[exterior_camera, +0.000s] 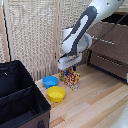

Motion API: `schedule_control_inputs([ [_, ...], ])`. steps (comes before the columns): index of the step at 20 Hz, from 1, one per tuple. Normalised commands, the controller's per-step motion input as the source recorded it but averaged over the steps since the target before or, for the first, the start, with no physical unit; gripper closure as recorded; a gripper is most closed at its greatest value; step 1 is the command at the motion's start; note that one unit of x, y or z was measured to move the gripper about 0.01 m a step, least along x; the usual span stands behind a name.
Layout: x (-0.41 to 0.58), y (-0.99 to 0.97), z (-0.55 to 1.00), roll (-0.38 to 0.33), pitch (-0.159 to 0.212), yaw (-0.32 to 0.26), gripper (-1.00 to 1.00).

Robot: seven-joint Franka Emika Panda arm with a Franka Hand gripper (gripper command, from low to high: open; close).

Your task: Locate and clasp the grip of the topmost drawer. Steadily and circumspectly yank the drawer open. Discover and seize the nutrition bar using your clamp. Deposit the nutrition bar in the accessible drawer. Unclench the nutrition bar.

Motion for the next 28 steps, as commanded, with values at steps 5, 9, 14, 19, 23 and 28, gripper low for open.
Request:
schedule_control_inputs([
  [5,0.015,-0.08,-0.23,0.014,0.034,0.018,1.0],
  [9,0.091,-0.1,-0.01,0.012,-0.001,0.08,1.0],
  [14,0.072,-0.06,0.0,0.02,0.006,-0.012,1.0],
  [19,0.124,-0.01,-0.05,0.003,0.013,-0.007,1.0],
  [23,0.253,-0.03,0.07,0.059,0.034,-0.047,1.0],
  [28,0.311,-0.03,0.68,0.095,0.084,-0.027,1.0],
])
